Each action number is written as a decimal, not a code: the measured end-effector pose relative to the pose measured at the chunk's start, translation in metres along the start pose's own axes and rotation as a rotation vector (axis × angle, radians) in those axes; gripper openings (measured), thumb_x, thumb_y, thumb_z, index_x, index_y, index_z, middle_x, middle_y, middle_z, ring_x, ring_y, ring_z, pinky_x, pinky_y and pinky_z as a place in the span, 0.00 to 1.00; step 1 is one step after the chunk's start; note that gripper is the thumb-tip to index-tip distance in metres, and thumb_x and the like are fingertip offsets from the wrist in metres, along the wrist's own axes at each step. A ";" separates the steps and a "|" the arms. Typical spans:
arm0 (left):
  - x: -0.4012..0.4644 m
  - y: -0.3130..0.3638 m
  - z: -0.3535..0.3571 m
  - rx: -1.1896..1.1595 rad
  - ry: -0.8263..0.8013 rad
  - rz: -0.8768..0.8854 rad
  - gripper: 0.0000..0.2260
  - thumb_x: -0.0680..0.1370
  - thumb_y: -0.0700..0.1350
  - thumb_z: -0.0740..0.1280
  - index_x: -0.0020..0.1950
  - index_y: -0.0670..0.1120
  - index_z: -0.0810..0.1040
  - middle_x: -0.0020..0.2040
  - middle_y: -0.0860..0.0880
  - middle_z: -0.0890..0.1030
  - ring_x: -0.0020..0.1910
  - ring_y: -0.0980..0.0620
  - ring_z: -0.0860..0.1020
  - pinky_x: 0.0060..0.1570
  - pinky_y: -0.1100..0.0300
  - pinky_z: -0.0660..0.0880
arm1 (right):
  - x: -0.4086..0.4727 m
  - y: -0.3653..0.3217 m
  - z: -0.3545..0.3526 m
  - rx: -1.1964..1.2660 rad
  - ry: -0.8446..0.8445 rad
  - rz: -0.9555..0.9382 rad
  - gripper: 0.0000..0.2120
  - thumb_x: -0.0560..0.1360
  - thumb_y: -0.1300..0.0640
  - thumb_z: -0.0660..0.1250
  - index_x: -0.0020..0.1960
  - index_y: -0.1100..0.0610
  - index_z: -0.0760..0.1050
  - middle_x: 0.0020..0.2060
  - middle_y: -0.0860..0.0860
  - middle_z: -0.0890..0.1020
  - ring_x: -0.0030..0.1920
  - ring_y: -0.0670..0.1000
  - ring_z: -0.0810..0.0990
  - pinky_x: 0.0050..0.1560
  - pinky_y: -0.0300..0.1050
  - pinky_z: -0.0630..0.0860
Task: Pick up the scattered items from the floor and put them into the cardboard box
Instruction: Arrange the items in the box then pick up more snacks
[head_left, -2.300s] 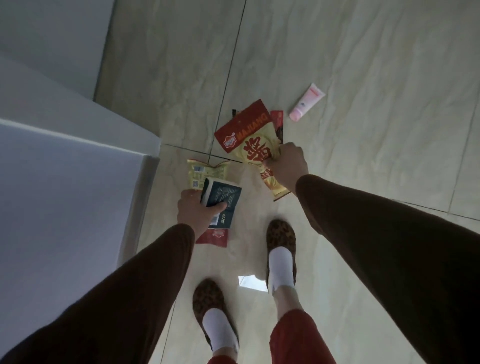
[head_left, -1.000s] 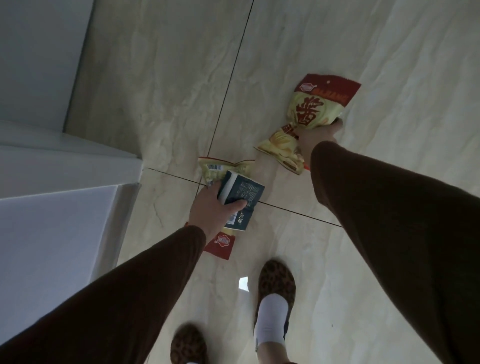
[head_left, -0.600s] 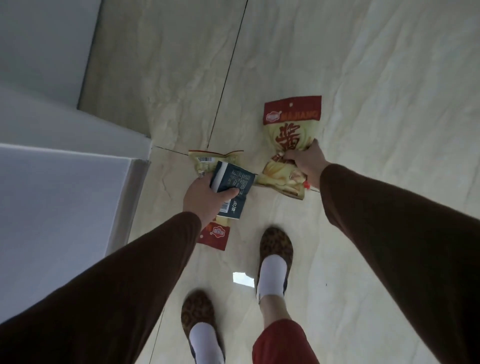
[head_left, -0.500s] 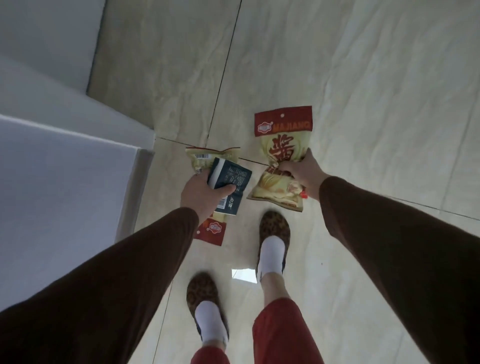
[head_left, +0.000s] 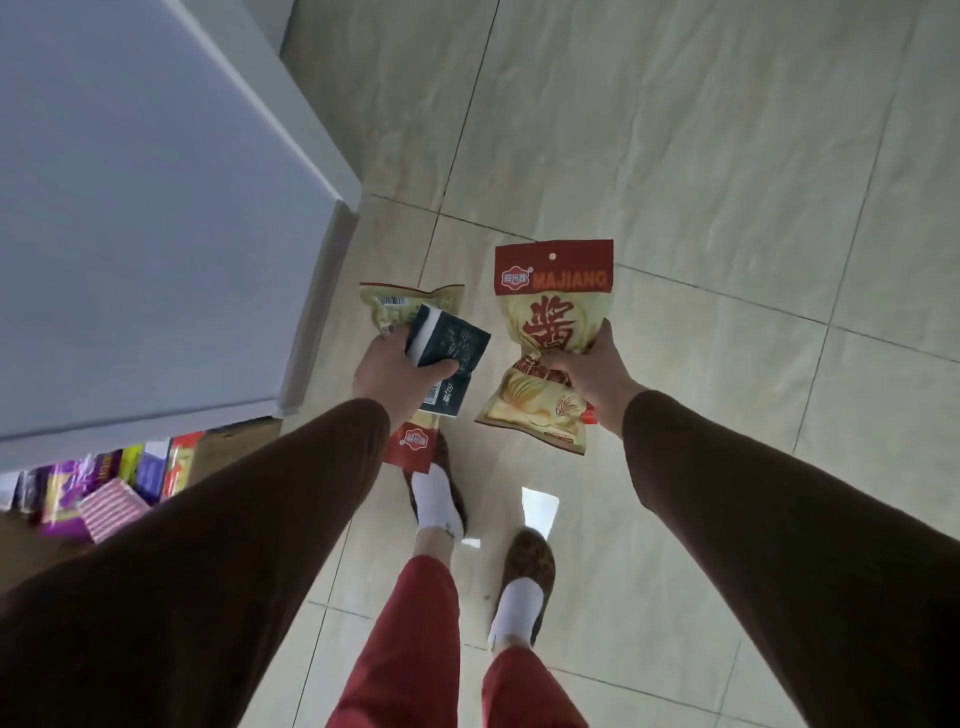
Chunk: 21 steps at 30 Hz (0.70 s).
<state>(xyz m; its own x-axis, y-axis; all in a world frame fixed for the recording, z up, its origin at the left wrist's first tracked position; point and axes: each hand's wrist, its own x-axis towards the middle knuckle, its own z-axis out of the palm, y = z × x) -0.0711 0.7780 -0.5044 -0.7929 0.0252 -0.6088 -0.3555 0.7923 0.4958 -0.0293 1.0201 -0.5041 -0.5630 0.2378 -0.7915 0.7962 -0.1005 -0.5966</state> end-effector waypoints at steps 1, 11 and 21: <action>-0.015 -0.007 0.001 -0.002 0.005 -0.010 0.24 0.71 0.59 0.75 0.64 0.53 0.75 0.51 0.53 0.83 0.46 0.53 0.82 0.45 0.55 0.81 | -0.014 0.009 0.002 0.006 -0.007 -0.009 0.33 0.70 0.67 0.76 0.69 0.54 0.63 0.55 0.53 0.80 0.53 0.53 0.82 0.44 0.46 0.80; -0.145 -0.102 -0.008 -0.007 -0.005 -0.049 0.31 0.70 0.60 0.74 0.70 0.51 0.71 0.52 0.49 0.80 0.45 0.49 0.81 0.45 0.50 0.83 | -0.133 0.094 0.049 -0.125 -0.062 -0.049 0.37 0.70 0.61 0.77 0.71 0.50 0.61 0.58 0.51 0.79 0.58 0.53 0.81 0.57 0.55 0.81; -0.253 -0.226 -0.051 -0.040 0.032 -0.110 0.24 0.73 0.57 0.75 0.64 0.49 0.74 0.49 0.51 0.80 0.41 0.56 0.79 0.34 0.61 0.78 | -0.235 0.161 0.157 -0.265 -0.135 -0.093 0.37 0.71 0.58 0.77 0.73 0.50 0.60 0.56 0.48 0.79 0.56 0.48 0.80 0.48 0.44 0.78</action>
<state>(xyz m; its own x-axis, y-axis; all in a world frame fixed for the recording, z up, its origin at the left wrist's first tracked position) 0.1841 0.5618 -0.4308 -0.7632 -0.0799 -0.6412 -0.4598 0.7643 0.4521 0.1968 0.7962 -0.4350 -0.6461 0.1019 -0.7564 0.7601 0.1755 -0.6256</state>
